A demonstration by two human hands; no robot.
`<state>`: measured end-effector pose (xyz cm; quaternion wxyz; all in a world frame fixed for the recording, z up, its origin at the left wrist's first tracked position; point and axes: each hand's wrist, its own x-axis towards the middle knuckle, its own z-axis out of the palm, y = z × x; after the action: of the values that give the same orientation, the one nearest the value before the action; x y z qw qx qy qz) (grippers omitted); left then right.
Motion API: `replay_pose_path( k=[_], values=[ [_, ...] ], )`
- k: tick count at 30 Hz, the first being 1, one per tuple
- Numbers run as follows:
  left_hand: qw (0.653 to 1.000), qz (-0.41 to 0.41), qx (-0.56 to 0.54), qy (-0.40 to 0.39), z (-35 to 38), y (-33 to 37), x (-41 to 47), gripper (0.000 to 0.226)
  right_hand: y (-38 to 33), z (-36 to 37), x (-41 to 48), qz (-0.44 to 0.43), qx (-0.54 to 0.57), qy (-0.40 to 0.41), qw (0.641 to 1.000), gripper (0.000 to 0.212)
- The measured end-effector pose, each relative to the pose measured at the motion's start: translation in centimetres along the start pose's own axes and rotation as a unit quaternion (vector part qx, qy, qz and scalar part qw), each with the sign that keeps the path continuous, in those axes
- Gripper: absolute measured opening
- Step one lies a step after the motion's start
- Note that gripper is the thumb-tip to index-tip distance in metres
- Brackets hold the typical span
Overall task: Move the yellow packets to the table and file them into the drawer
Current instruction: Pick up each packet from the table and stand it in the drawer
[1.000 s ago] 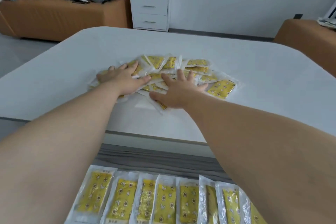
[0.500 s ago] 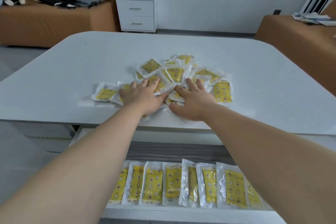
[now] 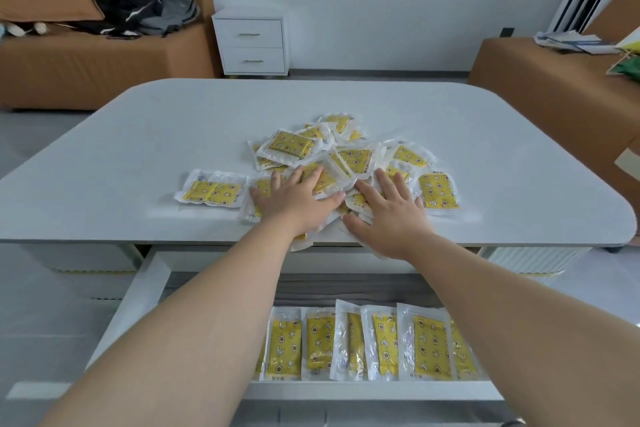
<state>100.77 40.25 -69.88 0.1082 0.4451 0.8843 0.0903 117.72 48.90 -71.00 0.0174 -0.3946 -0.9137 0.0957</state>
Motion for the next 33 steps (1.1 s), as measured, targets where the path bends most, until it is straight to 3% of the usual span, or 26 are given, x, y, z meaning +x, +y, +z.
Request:
replay_pose_path(
  k=[3, 6, 10, 14, 18, 19, 21, 24, 26, 30, 33],
  values=[
    [0.999, 0.012, -0.040, 0.014, -1.0, -0.3, -0.5, 0.085, -0.3, -1.8, 0.0, 0.000, -0.012, -0.047, 0.999, 0.084],
    [0.995, 0.038, -0.027, 0.083, -1.3, -0.3, -1.9, 0.080, -0.8, -4.1, -0.2, -0.003, -0.034, -0.045, 0.998, 0.086],
    [0.985, -0.014, -0.094, 0.147, -1.3, -0.5, -4.3, 0.055, -2.2, -5.3, -1.3, 0.016, 0.024, 0.034, 0.999, 0.072],
    [0.981, -0.092, -0.098, 0.142, -2.8, -2.3, -4.9, 0.046, -4.7, -4.2, -4.7, -0.006, 0.090, 0.137, 0.986, 0.041],
    [0.984, -0.128, -0.043, 0.117, -4.3, -5.1, -4.3, 0.046, -8.4, -2.7, -7.0, -0.002, 0.227, 0.028, 0.973, 0.022],
    [0.985, -0.136, -0.022, 0.106, -4.4, -5.9, -4.2, 0.048, -9.2, -2.3, -6.9, 0.018, 0.266, 0.005, 0.964, 0.020],
    [0.986, -0.149, -0.005, 0.078, -4.2, -7.1, -4.4, 0.051, -10.3, -1.4, -6.6, 0.088, 0.332, -0.063, 0.937, 0.039],
    [0.988, -0.147, 0.017, 0.053, -3.6, -8.1, -4.9, 0.042, -11.4, -0.9, -6.7, 0.209, 0.443, -0.204, 0.848, 0.068],
    [0.988, -0.143, 0.050, 0.039, -3.3, -8.6, -5.2, 0.042, -11.7, -0.8, -6.8, 0.255, 0.500, -0.249, 0.789, 0.074],
    [0.980, -0.166, 0.097, 0.043, -3.7, -9.4, -5.5, 0.050, -12.1, 0.0, -6.2, 0.279, 0.601, -0.217, 0.716, 0.054],
    [0.972, -0.208, 0.094, 0.056, -3.9, -9.7, -5.7, 0.042, -12.6, 0.4, -5.9, 0.263, 0.604, -0.150, 0.737, 0.036]
  ],
)
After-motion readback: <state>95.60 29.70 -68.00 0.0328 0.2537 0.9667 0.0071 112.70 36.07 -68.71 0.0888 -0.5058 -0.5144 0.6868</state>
